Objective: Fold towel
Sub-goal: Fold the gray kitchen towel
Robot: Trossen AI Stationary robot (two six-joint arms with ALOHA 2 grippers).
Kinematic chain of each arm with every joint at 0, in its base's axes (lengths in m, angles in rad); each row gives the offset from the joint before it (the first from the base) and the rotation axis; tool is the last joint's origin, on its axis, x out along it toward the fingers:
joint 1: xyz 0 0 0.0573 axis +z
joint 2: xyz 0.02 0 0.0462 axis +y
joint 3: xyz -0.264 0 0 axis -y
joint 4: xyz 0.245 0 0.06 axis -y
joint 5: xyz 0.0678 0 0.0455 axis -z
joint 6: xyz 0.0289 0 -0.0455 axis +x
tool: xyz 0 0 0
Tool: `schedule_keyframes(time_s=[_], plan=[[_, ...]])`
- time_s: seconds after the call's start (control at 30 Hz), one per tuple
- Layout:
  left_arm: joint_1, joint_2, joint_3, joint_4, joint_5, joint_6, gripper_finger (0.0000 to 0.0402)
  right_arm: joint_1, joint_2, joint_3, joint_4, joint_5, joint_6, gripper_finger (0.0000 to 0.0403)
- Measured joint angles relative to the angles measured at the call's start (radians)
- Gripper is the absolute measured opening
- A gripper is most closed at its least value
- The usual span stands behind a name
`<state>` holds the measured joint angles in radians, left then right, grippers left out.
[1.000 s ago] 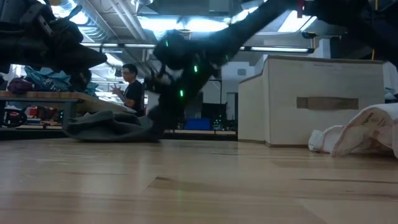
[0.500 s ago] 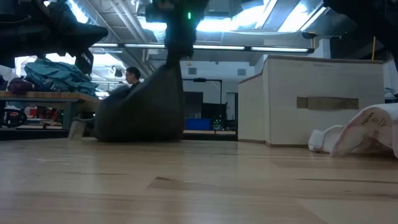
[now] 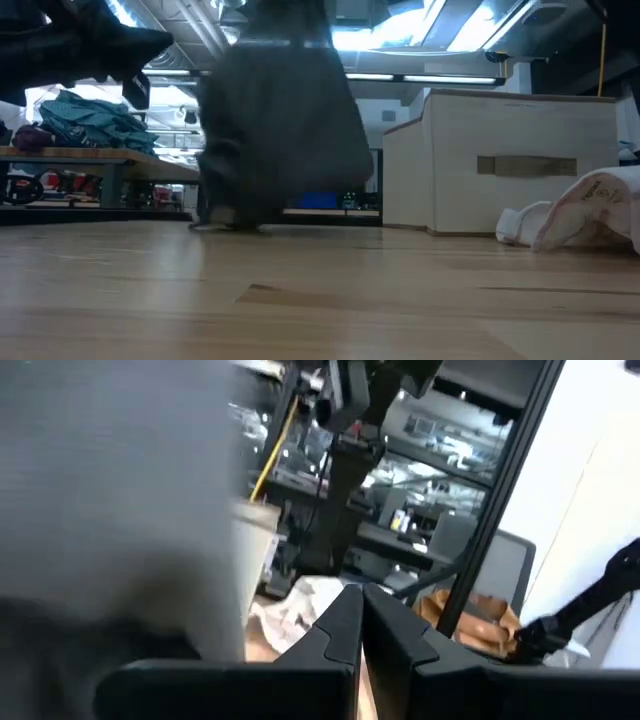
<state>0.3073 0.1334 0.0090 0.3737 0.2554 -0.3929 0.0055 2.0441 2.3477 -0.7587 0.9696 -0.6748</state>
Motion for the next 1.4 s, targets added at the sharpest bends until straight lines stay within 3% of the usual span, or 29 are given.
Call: schedule_keyframes(time_s=[0.23, 0.4, 0.7, 0.8, 1.17, 1.4], plan=[[0.000, 0.000, 0.000, 0.143, -0.016, 0.000, 0.0004, 0.000, -0.084, 0.007, 0.157, 0.007, -0.041, 0.0004], [0.000, 0.000, 0.000, 0.199, -0.021, -0.014, 0.0004, 0.001, -0.125, 0.008, 0.156, 0.008, -0.041, 0.0006], [0.000, 0.109, 0.000, 0.191, -0.298, 0.059, 0.0006, 0.014, -0.129, 0.007, 0.154, -0.028, -0.041, 0.0005], [0.000, 0.181, 0.000, 0.185, -0.377, 0.058, 0.0029, 0.015, -0.129, 0.007, 0.181, -0.062, -0.041, 0.0005], [0.039, 0.397, 0.000, 0.184, -0.505, 0.060, 0.0128, 0.014, -0.131, 0.008, 0.314, -0.091, -0.065, 0.0004], [0.088, 0.476, 0.000, 0.144, -0.522, 0.033, 0.0178, 0.014, -0.132, 0.008, 0.351, -0.091, -0.093, 0.0006]])
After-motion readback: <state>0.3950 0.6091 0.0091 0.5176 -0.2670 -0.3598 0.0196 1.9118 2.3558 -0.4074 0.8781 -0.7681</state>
